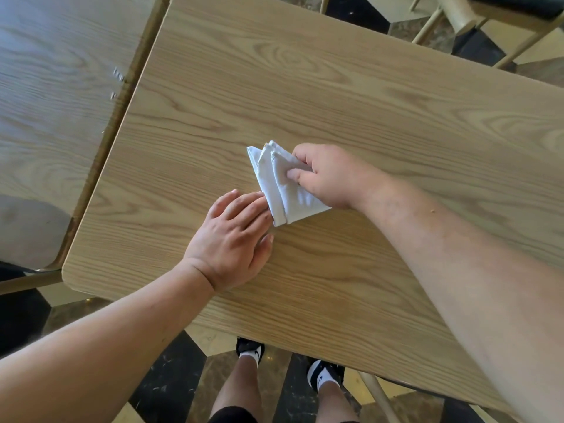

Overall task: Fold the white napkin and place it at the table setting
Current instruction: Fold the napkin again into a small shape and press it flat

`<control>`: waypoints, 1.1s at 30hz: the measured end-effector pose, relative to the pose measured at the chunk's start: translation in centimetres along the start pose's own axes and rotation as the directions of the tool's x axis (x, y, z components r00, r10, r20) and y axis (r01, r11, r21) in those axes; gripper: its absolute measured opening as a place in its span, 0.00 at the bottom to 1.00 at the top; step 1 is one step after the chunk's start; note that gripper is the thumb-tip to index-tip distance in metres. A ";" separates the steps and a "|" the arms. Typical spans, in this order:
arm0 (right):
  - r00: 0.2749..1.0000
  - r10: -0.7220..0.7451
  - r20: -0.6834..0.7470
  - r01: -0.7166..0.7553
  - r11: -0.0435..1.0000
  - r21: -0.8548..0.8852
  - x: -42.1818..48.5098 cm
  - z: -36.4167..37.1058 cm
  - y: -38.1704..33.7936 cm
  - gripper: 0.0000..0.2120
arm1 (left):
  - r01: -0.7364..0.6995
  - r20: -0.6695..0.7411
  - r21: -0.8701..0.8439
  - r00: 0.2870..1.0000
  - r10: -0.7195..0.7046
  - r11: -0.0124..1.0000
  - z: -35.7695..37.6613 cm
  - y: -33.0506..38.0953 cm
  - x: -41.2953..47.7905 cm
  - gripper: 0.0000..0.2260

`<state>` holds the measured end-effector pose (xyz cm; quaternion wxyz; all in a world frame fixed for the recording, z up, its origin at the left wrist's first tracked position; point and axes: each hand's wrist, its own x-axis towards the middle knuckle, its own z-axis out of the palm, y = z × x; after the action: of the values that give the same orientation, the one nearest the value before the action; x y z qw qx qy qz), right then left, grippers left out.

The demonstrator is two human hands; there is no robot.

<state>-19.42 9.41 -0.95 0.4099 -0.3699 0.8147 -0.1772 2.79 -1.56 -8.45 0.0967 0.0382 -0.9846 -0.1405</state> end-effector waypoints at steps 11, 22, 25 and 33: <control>0.991 -0.016 0.130 0.046 0.972 -0.232 2.4 -1.6 -1.9 0.12 | -0.009 0.010 -0.035 1.000 0.010 0.999 -0.5 0.1 0.0 0.12; 0.998 0.054 0.032 -0.044 0.963 -0.265 3.4 -0.2 -2.6 0.07 | -0.017 0.020 -0.023 1.000 0.018 1.000 -0.4 0.0 0.0 0.10; 0.990 0.078 -0.118 -0.106 0.963 -0.250 3.1 1.8 -2.4 0.09 | -0.018 0.007 -0.011 1.000 0.018 1.000 -0.3 0.0 0.1 0.10; 0.873 -0.008 -0.487 -0.200 0.906 -0.374 1.4 6.3 -0.2 0.32 | 0.337 -0.105 -0.116 0.931 -0.349 0.934 -0.2 -0.1 0.1 0.20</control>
<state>-14.79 8.34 -5.34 0.1173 -0.3508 0.9268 -0.0657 2.70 -1.70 -8.24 0.1331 0.2137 -0.9470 -0.1996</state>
